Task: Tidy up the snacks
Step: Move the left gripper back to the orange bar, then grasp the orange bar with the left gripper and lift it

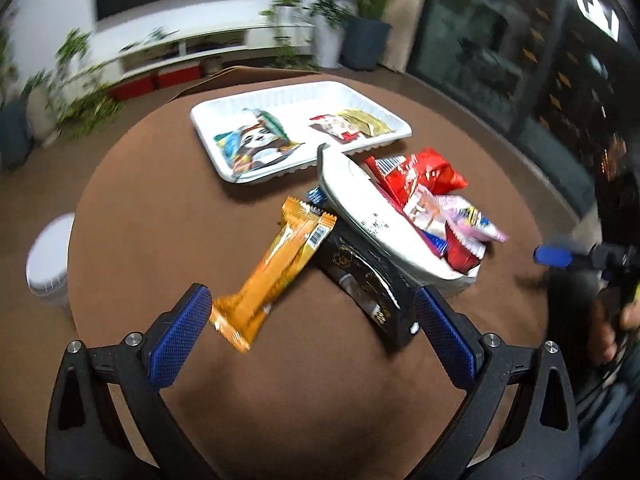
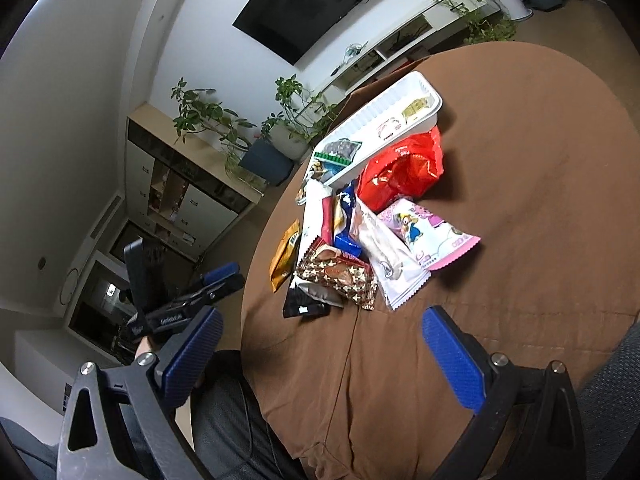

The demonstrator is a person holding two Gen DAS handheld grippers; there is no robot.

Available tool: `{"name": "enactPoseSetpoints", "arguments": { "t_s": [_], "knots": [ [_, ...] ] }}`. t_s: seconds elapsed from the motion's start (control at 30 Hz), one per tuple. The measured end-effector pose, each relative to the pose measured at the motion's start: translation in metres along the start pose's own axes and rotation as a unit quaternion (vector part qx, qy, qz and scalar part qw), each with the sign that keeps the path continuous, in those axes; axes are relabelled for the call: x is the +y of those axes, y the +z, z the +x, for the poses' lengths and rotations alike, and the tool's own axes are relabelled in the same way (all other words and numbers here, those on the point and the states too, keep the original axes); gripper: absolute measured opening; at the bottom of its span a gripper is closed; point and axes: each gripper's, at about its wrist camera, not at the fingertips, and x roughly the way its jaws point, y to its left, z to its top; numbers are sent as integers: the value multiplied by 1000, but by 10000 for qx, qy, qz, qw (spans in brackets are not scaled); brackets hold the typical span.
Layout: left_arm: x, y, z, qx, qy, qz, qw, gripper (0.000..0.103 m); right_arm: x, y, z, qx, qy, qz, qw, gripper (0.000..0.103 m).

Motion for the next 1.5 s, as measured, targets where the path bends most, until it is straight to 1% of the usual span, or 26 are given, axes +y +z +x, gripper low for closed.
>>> {"name": "enactPoseSetpoints", "arguments": {
  "t_s": [0.03, 0.1, 0.13, 0.17, 0.2, 0.23, 0.27, 0.53, 0.6, 0.7, 0.77, 0.83, 0.9, 0.97, 1.0, 1.03, 1.1, 1.2, 1.27, 1.33, 1.43, 1.5],
  "knots": [
    [0, 4, 5, 78, 5, 190, 9998, 100, 0, 0, 0, 6, 4, 9, 10000, 103],
    [1, 9, 18, 300, -54, 427, 9986, 90, -2, 1, 2, 36, -4, 24, 10000, 103],
    [3, 11, 26, 418, -82, 511, 9978, 81, -2, 0, 2, 47, -14, 29, 10000, 103],
    [5, 12, 32, 496, -93, 558, 9972, 74, -2, 0, 2, 51, -22, 30, 10000, 103],
    [8, 12, 38, 609, -87, 617, 9962, 70, -2, 0, 2, 59, -25, 18, 10000, 103],
    [9, 12, 45, 702, -51, 679, 9952, 61, -2, 0, 2, 64, -33, 7, 10000, 103],
    [12, 12, 51, 790, -15, 736, 9942, 55, -1, 0, 1, 75, -48, -20, 10000, 103],
    [25, 13, 76, 1020, -29, 713, 9922, 55, 8, -3, 13, 277, -40, -133, 9995, 101],
    [25, 13, 80, 1074, -9, 719, 9916, 53, 11, -4, 17, 336, -53, -197, 9992, 101],
    [26, 13, 85, 1145, -12, 708, 9909, 44, 18, -7, 22, 441, -44, -302, 9986, 100],
    [27, 15, 88, 1152, 7, 660, 9911, 33, 24, -9, 27, 523, -62, -394, 9978, 99],
    [27, 16, 87, 1142, 25, 613, 9916, 31, 32, -12, 34, 615, -123, -528, 9966, 98],
    [27, 17, 88, 1137, 73, 581, 9918, 27, 38, -13, 42, 717, -217, -642, 9951, 95],
    [27, 17, 87, 1142, 141, 516, 9920, 20, 47, -13, 50, 815, -312, -765, 9932, 93],
    [28, 16, 86, 1132, 166, 480, 9923, 20, 50, -12, 53, 839, -354, -810, 9925, 92],
    [28, 16, 84, 1113, 193, 422, 9927, 20, 54, -11, 57, 855, -429, -861, 9917, 91],
    [29, 14, 78, 1046, 197, 303, 9939, 17, 60, -4, 65, 867, -583, -941, 9901, 84],
    [34, 15, 65, 834, 130, -33, 9964, 17, 63, 9, 73, 868, -648, -832, 9906, 79],
    [38, 13, 54, 681, -51, -307, 9972, 17, 68, 18, 80, 930, -632, -776, 9906, 76],
    [41, 11, 46, 578, -182, -505, 9969, 17, 78, 22, 89, 1035, -524, -830, 9898, 75],
    [47, 4, 31, 323, -479, -945, 9938, 17, 91, 25, 108, 1237, -444, -976, 9865, 72],
    [47, -2, 20, 151, -613, -1137, 9915, 17, 97, 26, 122, 1352, -508, -1061, 9838, 71]
  ]
}}
